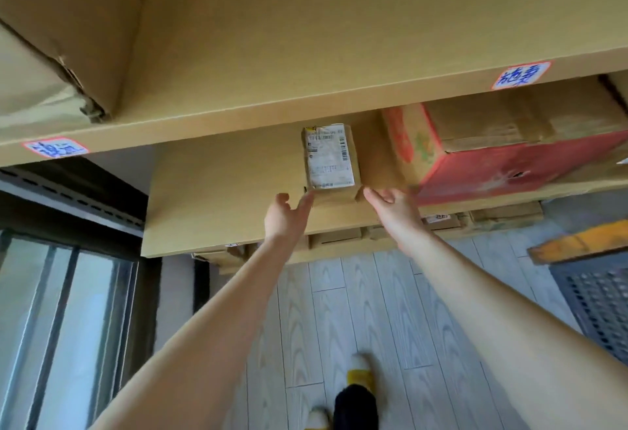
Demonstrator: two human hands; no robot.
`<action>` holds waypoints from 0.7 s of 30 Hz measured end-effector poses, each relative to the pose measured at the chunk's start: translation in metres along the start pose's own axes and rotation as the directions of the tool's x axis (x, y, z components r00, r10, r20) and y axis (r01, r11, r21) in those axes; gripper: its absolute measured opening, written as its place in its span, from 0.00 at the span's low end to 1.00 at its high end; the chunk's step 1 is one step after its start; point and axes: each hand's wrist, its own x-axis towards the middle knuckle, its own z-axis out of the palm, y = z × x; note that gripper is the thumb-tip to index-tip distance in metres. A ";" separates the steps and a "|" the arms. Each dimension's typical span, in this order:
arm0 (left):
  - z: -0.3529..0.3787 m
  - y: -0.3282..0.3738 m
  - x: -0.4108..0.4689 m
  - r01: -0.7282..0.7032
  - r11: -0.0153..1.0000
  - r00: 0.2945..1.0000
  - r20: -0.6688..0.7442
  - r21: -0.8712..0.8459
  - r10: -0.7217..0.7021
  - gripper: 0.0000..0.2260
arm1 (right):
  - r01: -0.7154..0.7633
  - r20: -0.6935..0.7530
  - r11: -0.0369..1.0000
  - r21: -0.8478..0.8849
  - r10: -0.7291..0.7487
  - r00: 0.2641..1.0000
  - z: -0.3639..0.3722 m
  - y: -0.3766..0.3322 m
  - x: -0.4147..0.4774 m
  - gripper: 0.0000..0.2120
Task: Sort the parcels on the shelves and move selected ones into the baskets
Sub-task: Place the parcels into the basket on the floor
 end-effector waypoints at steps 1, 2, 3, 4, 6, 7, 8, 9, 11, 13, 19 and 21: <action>0.004 0.002 0.013 -0.008 1.000 1.000 0.002 0.004 0.008 0.31 | 0.000 -0.004 1.000 0.003 0.001 1.000 0.010 -0.002 0.012 0.20; 0.009 0.003 0.024 -0.015 1.000 1.000 0.013 0.018 0.015 0.31 | -0.006 -0.002 1.000 0.002 0.006 1.000 0.019 -0.004 0.022 0.24; 0.014 0.004 0.034 -0.024 0.999 0.999 0.027 0.035 0.023 0.31 | -0.019 0.001 1.000 -0.006 0.019 1.000 0.027 -0.005 0.031 0.27; 0.019 0.004 0.041 -0.047 0.998 0.998 0.041 0.042 0.045 0.28 | -0.034 0.005 0.999 -0.015 0.034 0.999 0.034 -0.005 0.037 0.29; 0.024 0.001 0.045 -0.139 0.990 0.989 0.054 -0.001 0.139 0.17 | -0.044 0.011 0.999 0.004 0.044 0.999 0.041 -0.005 0.040 0.28; 0.025 -0.001 0.044 -0.182 0.982 0.982 0.045 -0.040 0.184 0.13 | -0.030 0.009 0.999 0.037 0.030 1.000 0.042 -0.003 0.036 0.25; 0.026 -0.006 0.040 -0.216 0.972 0.975 0.041 -0.092 0.220 0.10 | 0.002 0.001 0.995 0.095 -0.002 1.000 0.041 0.000 0.030 0.22; 0.027 -0.012 0.033 -0.246 0.956 0.966 0.046 -0.157 0.256 0.08 | 0.045 -0.009 0.984 0.170 -0.044 0.999 0.039 0.004 0.021 0.19; 0.027 -0.025 0.009 -0.292 0.917 0.945 0.067 -0.271 0.320 0.13 | 0.119 -0.024 0.951 0.287 -0.117 0.993 0.035 0.017 0.001 0.13; 0.028 -0.035 -0.012 -0.300 0.901 0.939 0.067 -0.314 0.336 0.20 | 0.164 -0.018 0.931 0.327 -0.167 0.986 0.033 0.028 -0.017 0.11; 0.028 -0.024 0.003 -0.329 0.926 0.942 0.000 -0.184 0.335 0.17 | 0.163 -0.026 0.957 0.239 -0.161 0.987 0.039 0.017 -0.003 0.13; 0.026 -0.014 0.021 -0.312 0.949 0.950 -0.029 -0.042 0.311 0.13 | 0.080 0.005 0.985 0.156 -0.082 0.997 0.044 0.004 0.016 0.21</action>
